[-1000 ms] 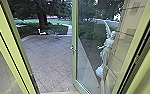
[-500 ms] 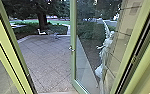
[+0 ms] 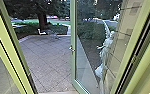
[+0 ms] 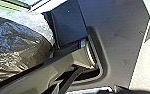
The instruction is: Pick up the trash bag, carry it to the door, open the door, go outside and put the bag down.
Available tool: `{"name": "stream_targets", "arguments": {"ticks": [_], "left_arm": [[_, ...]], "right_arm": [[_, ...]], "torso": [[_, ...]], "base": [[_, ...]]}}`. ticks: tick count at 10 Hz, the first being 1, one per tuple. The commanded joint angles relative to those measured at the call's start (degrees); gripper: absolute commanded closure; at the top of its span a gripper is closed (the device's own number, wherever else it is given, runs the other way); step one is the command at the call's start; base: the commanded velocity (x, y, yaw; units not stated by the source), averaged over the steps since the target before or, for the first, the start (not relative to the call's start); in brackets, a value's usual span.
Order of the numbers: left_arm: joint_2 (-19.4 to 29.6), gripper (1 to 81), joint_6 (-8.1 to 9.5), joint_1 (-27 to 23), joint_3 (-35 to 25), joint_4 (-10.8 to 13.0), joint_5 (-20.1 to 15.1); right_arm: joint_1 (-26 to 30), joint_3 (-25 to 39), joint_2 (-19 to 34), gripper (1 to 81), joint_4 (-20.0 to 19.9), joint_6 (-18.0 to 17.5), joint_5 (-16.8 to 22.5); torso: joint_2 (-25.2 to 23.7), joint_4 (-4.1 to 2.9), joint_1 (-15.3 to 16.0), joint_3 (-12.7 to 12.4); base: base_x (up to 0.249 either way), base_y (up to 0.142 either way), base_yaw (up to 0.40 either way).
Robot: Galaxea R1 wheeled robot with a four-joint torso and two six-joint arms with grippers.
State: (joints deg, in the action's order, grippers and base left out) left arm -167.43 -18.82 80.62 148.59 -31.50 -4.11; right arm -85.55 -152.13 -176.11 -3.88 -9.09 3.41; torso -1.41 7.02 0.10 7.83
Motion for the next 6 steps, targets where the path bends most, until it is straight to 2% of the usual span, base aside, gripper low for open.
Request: {"name": "stream_targets", "arguments": {"ticks": [1,6], "left_arm": [[0.42,81.1,-0.25,-2.88,-0.23,0.30,-4.15],[0.25,81.1,-0.25,-2.87,-0.23,0.29,-4.07]], "right_arm": [[2.27,0.53,-0.32,1.0,-0.69,-0.13,3.62],[2.27,0.53,-0.41,1.0,-0.61,-0.13,3.62]], "torso": [[0.00,0.00,0.00,0.00],[-0.02,0.00,0.00,0.00]], "base": [[0.000,0.000,0.000],[0.000,0.000,0.000]]}}
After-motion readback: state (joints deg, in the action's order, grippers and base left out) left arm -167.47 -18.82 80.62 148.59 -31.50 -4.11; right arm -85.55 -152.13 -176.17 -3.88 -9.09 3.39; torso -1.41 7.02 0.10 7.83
